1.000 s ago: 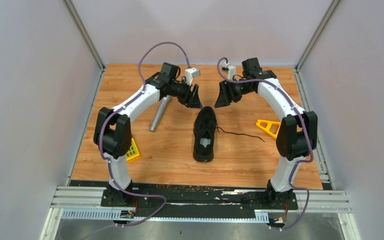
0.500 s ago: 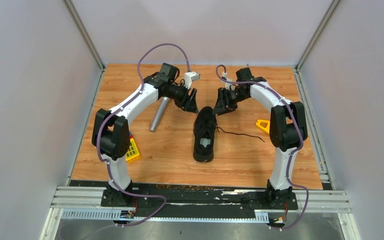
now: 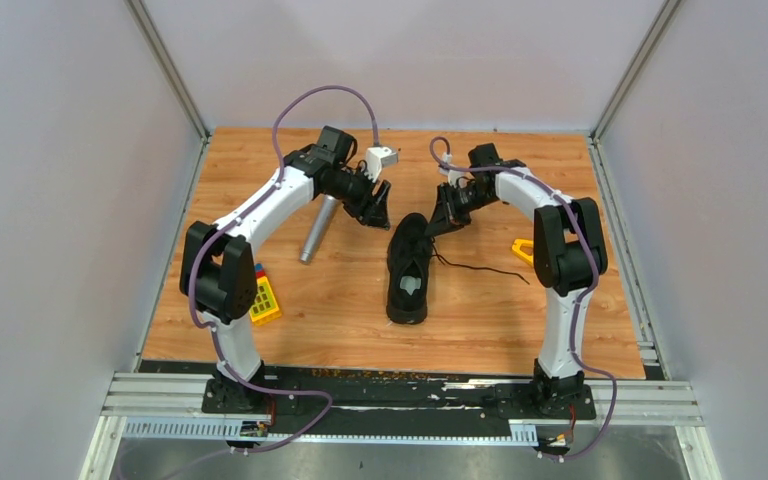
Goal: Tie the shoes
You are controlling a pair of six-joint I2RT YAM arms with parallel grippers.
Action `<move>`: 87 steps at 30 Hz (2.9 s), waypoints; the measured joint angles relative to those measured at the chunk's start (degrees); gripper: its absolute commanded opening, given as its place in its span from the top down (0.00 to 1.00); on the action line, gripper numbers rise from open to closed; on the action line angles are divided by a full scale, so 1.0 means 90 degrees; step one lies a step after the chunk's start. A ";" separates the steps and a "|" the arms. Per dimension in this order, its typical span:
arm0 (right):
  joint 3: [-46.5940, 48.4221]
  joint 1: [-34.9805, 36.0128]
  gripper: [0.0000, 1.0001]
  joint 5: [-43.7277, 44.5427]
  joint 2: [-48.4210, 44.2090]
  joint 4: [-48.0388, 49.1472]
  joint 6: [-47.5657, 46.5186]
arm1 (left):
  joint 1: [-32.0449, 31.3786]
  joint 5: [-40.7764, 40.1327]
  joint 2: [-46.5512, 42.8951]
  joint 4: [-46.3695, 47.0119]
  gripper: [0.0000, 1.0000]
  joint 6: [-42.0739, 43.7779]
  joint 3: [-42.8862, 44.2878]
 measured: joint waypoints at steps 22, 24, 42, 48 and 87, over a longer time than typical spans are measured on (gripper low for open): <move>0.0957 0.0000 1.00 -0.2285 -0.1778 -0.0767 -0.0457 | -0.0036 0.1549 -0.1224 0.3230 0.25 -0.0304 -0.1562; 0.1003 0.0000 1.00 -0.2501 -0.1729 -0.0831 -0.0335 | -0.0075 0.1719 -0.1224 0.3475 0.25 -0.0323 -0.1613; 0.1059 0.0000 1.00 -0.3810 -0.1452 -0.0464 0.1853 | -0.0578 0.2322 -0.1120 0.5217 0.54 -0.0792 -0.1746; 0.1020 0.0000 1.00 -0.3832 -0.1452 -0.0398 0.1948 | -0.0624 0.2307 -0.0998 0.5314 0.73 -0.0896 -0.1494; -0.2900 0.0857 0.60 0.0695 -0.4597 0.1972 -0.0107 | -0.0311 -0.0209 0.0843 0.0151 1.00 -0.2642 0.0515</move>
